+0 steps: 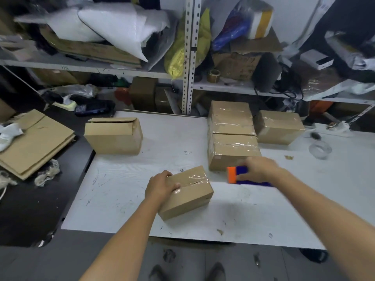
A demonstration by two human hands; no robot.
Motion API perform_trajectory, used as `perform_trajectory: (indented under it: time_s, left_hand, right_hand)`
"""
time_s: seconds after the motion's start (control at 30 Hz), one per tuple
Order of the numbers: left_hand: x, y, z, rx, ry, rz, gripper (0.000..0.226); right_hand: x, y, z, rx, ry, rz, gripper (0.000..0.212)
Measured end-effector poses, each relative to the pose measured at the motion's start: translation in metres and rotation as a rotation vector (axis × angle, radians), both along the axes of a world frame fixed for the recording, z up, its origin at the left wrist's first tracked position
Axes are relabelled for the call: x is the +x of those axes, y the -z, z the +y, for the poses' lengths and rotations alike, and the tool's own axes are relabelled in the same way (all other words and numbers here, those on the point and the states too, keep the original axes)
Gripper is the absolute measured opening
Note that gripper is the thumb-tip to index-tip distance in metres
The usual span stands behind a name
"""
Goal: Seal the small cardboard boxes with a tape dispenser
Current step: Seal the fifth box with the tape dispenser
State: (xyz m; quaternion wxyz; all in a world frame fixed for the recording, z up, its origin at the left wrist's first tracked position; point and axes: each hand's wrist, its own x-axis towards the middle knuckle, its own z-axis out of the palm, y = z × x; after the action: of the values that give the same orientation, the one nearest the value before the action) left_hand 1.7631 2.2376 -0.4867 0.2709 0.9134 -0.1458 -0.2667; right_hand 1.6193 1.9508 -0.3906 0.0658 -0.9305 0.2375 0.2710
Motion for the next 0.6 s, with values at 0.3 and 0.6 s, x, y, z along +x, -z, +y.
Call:
perform_trajectory:
  time_s: [0.3,0.6]
  left_hand:
    - [0.001,-0.013,-0.002,0.092,0.049,0.013,0.041]
    - [-0.013,-0.012,0.011,0.100,-0.054,0.237,0.043]
  right_hand:
    - [-0.064,-0.011,-0.050,0.072,0.259,-0.176,0.049]
    - [-0.008,0.034,0.038,0.546,0.283,-0.484,0.024]
